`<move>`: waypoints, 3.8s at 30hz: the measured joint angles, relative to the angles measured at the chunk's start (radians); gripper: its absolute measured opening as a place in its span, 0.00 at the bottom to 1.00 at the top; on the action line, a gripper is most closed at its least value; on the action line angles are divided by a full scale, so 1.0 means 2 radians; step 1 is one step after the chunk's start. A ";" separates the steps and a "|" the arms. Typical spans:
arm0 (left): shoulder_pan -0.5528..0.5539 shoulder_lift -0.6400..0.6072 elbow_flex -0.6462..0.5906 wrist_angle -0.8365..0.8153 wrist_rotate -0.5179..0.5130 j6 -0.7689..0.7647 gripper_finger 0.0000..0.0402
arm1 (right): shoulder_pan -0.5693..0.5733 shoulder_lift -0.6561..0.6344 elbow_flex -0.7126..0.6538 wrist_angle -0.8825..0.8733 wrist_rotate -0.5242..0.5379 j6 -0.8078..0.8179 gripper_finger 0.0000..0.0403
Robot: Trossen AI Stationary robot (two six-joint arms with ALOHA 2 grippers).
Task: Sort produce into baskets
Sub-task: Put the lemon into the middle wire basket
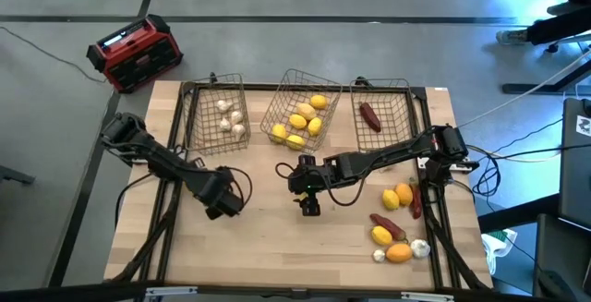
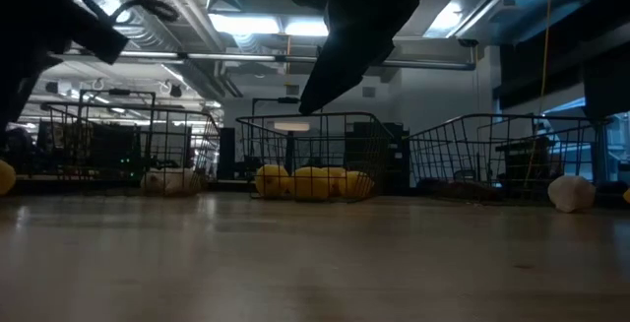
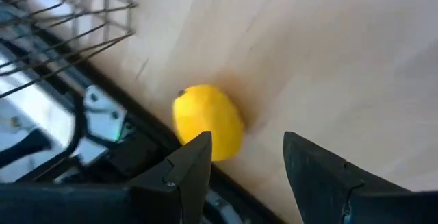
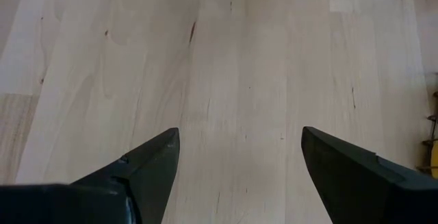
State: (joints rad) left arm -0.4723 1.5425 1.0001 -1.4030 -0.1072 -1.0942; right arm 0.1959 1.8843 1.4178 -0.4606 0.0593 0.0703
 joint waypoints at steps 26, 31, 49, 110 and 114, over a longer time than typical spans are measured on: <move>0.028 0.002 -0.110 0.052 0.031 -0.106 0.65 | 0.000 0.000 0.000 0.011 0.000 0.000 0.75; 0.028 0.002 -0.136 0.068 0.039 -0.131 0.65 | 0.000 0.000 0.000 0.009 0.000 0.000 0.75; 0.027 0.000 -0.147 0.174 0.053 -0.096 0.60 | 0.000 0.000 0.000 0.008 0.000 0.000 0.75; 0.332 0.038 0.176 0.436 -0.115 0.409 0.49 | 0.079 -0.100 -0.090 -0.122 0.097 0.059 0.75; 0.359 0.069 0.176 0.466 -0.111 0.413 0.49 | 0.079 -0.100 -0.095 -0.122 0.097 0.064 0.75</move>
State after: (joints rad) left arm 0.2460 1.6799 1.3514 -0.4702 -0.3286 -0.2690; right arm 0.3542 1.6844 1.2282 -0.7047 0.2543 0.1982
